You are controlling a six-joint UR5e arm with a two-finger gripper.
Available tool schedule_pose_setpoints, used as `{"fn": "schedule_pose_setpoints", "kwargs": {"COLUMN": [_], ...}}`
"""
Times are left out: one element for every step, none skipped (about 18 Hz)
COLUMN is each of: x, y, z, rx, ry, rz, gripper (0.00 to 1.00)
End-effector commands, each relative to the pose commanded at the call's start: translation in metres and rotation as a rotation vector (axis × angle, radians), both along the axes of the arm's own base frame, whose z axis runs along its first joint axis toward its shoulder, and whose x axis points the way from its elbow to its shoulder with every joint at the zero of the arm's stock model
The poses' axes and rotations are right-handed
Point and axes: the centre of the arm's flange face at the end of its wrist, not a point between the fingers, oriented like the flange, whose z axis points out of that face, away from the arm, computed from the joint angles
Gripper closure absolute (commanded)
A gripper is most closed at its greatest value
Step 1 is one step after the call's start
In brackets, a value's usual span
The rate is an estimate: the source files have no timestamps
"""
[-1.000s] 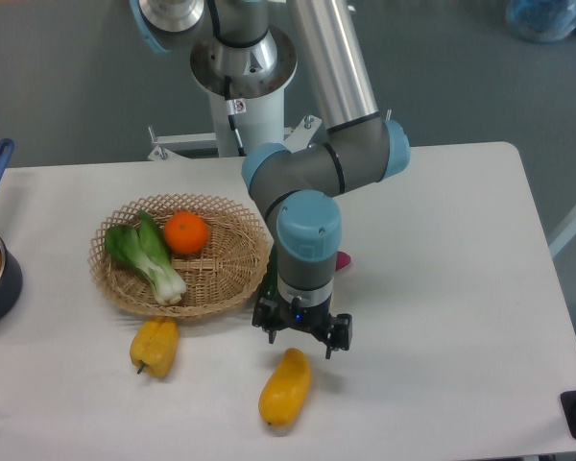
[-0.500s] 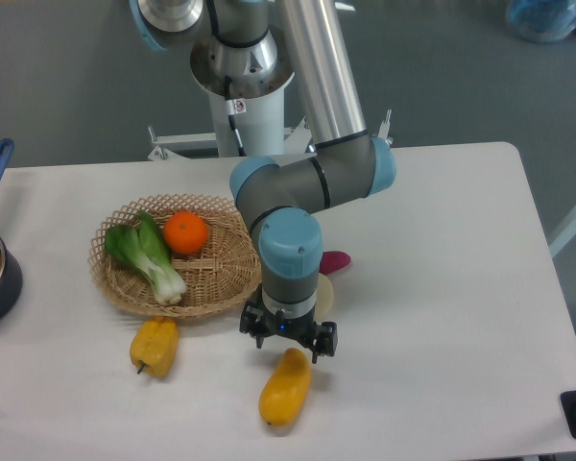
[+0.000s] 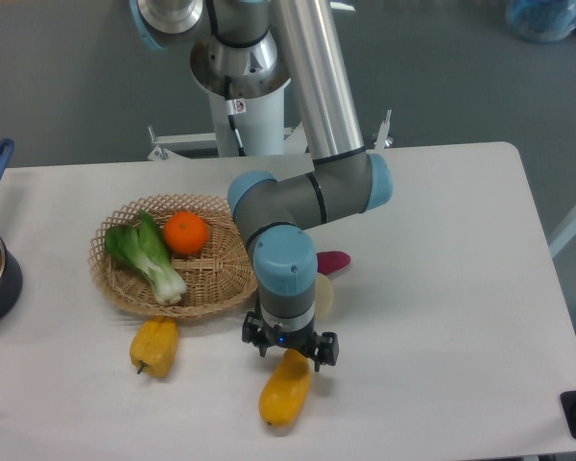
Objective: Pick up the mango from the table
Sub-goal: 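Lower the open gripper around the yellow mango and close it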
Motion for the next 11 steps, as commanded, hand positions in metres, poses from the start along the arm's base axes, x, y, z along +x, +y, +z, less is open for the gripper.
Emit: {"fn": "schedule_pose_setpoints", "kwargs": {"x": [-0.002,-0.003,0.000,0.000,-0.002,-0.002,-0.003,-0.002,-0.002,-0.001,-0.002], "y": [0.002,0.005,0.008,0.009,0.010,0.013,0.015,0.016,0.016,0.016,0.016], "z": [-0.002,-0.002,-0.006,-0.006,-0.011,-0.009,-0.006,-0.005,-0.004,-0.004,-0.004], "rx": [0.000,0.001,-0.006,-0.018,-0.046,-0.054,-0.051,-0.046,-0.045,-0.043,-0.043], "ry": [0.000,0.003,0.004,0.019,0.042,0.060,0.065,0.063,0.064,0.062,0.062], "rz": [0.000,-0.001,-0.008,-0.011,-0.009,-0.014,-0.013,-0.015,-0.015,-0.016,-0.014], "gripper": [0.00,0.00,0.00,0.00,0.00,0.06,0.27,0.43,0.57,0.68,0.76]}}
